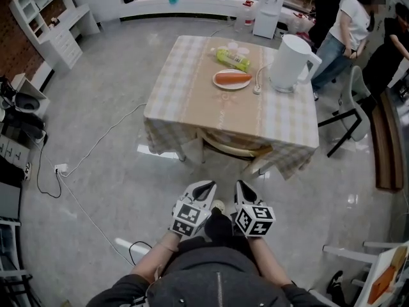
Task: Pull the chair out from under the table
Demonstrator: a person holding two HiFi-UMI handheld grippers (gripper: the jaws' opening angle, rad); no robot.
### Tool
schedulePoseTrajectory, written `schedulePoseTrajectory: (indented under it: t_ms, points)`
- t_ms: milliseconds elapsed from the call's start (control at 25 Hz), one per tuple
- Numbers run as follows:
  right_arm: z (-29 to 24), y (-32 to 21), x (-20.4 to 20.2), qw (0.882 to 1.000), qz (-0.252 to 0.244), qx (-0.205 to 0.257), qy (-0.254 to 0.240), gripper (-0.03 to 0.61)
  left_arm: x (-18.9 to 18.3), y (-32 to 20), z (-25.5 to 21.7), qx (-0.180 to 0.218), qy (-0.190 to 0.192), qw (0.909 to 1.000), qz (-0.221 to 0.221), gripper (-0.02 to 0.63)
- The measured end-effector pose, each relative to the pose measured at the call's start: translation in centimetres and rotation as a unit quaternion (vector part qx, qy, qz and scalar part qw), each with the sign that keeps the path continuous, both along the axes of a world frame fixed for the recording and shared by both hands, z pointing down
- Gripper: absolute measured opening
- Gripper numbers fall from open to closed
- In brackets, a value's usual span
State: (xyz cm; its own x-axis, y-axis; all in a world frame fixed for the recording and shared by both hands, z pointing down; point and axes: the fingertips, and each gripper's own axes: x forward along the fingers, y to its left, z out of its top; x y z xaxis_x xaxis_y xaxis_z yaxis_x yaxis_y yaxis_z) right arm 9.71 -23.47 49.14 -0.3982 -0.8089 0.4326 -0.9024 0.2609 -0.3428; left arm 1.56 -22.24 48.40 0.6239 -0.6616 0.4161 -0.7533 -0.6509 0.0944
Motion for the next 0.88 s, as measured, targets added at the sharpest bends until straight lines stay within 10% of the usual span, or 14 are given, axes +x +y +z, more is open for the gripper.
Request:
schedulePoseTrajectory:
  t_ms: [880]
  points:
    - [3.7, -10.4, 2.0, 0.982, -0.130, 0.014, 0.134, 0.015, 2.9, -12.1, 5.5, -0.021, -0.159, 0.9812, 0.107, 0.008]
